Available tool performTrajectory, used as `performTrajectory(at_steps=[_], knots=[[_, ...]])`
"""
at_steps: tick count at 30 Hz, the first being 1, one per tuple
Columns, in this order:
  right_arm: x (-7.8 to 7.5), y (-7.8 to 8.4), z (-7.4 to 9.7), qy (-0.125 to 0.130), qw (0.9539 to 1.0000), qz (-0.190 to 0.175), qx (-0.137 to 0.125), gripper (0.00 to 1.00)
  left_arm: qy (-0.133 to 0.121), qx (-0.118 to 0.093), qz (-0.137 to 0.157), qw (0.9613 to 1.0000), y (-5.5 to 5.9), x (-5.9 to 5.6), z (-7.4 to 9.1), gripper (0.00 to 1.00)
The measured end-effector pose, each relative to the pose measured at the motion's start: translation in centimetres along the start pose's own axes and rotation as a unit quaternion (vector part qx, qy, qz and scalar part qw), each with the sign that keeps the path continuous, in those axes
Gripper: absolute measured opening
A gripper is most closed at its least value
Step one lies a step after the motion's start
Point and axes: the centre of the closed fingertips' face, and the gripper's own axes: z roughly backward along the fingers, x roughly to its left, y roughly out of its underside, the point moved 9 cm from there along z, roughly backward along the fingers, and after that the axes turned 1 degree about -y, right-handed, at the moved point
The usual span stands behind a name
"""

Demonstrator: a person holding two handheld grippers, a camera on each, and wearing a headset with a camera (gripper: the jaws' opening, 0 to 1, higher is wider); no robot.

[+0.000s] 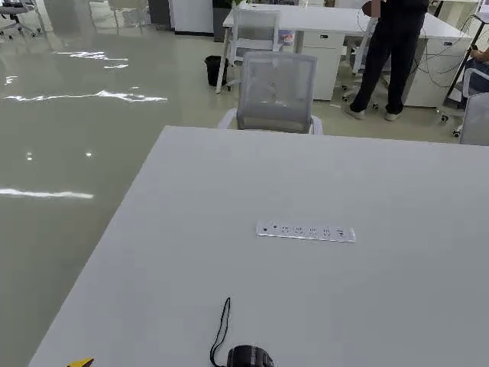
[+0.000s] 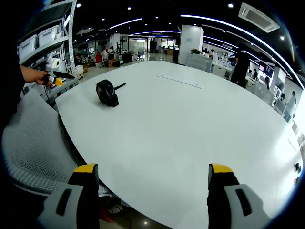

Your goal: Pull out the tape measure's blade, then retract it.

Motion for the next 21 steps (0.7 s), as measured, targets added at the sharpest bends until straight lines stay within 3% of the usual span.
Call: performTrajectory(at_steps=[5,7,11,21], knots=[[-0.1,-0.8,-0.9,-0.008,0.9999,0.008,-0.005,0.97,0.012,0.003,-0.010,0.9999,-0.4,0.3,-1.3,0.99],[0.1,-1.4,-1.3,-0.018,0.9992,0.028,-0.020,0.93,0.017,0.005,-0.014,0.9998,-0.6,0.2,-1.6,0.99],[0.5,-2.4,-2.4,-0.029,0.9991,0.029,-0.016,0.93,0.031,0.017,-0.032,0.9989,-1.1,0.0,-2.6,0.99],[1.0,-3.7,-4.4,-0.052,0.9973,0.052,-0.007,0.93,0.054,0.021,-0.060,0.9965,-3.3,-0.4,-4.5,0.99]])
